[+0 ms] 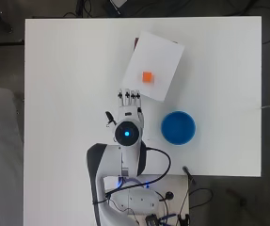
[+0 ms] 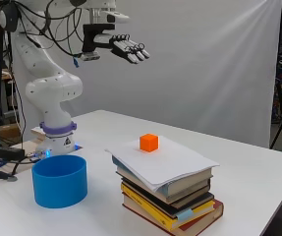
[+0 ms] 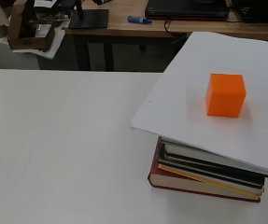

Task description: Teleoperate dual arm-hand system to pick and place objects

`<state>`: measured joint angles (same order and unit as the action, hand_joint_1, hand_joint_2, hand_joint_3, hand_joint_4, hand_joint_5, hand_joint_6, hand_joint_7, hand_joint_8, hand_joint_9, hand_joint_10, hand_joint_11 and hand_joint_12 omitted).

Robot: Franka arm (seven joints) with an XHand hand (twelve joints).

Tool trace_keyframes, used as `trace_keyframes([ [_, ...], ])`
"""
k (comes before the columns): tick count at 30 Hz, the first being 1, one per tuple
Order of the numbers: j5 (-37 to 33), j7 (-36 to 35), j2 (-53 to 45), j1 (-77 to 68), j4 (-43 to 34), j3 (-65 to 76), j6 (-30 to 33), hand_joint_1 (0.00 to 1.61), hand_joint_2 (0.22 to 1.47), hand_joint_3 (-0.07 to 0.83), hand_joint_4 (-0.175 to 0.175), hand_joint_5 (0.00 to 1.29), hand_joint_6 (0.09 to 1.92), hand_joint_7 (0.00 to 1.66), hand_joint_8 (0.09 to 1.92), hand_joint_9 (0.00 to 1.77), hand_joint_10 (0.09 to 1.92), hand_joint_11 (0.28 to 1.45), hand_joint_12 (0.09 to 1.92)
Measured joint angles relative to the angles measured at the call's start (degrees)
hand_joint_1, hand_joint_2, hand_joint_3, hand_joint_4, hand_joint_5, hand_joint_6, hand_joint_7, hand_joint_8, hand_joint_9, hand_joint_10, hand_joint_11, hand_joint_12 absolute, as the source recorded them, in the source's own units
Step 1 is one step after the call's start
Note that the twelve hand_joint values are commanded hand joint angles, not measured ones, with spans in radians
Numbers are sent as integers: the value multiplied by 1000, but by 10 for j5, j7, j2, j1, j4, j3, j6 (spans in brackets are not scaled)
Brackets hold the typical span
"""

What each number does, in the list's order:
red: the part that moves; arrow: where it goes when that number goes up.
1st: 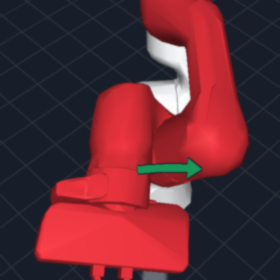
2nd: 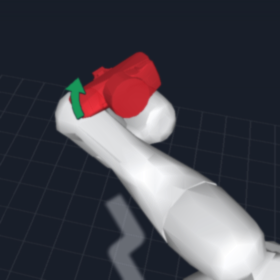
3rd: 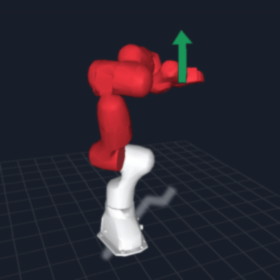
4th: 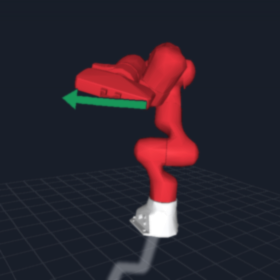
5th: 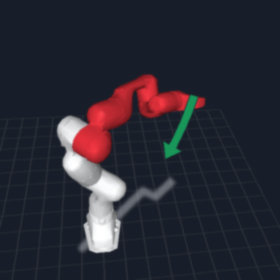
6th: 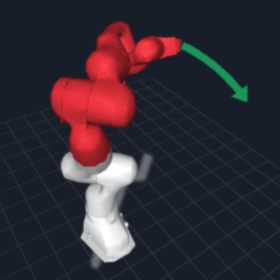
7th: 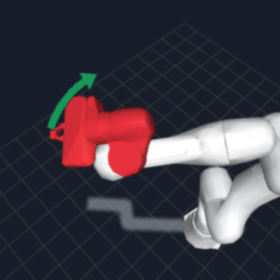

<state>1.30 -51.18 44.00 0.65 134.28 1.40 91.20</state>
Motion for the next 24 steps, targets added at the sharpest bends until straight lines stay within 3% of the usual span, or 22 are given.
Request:
trace_keyframes([
  [4, 32, 18, -27, 9, -13, 50, 22, 229, 1070, 5, 75, 231, 87, 281, 87, 401, 87, 432, 87],
  [8, 65, 50, -77, 16, -16, 64, 65, 238, 1066, -2, 83, 285, 87, 318, 87, 450, 87, 458, 87],
  [13, 65, 78, -99, 21, 21, 83, 190, 176, 1035, -11, 89, 267, 87, 335, 87, 463, 87, 470, 87],
  [16, 72, 119, -117, 23, 57, 90, 272, 223, 997, -20, 91, 188, 87, 262, 87, 416, 87, 472, 87],
  [20, 72, 140, -147, 23, 92, 103, 362, 234, 980, -18, 84, 177, 87, 252, 87, 414, 87, 476, 87],
  [24, 69, 125, -209, 21, 88, 108, 386, 236, 966, -17, 73, 179, 87, 249, 87, 398, 87, 470, 87],
])
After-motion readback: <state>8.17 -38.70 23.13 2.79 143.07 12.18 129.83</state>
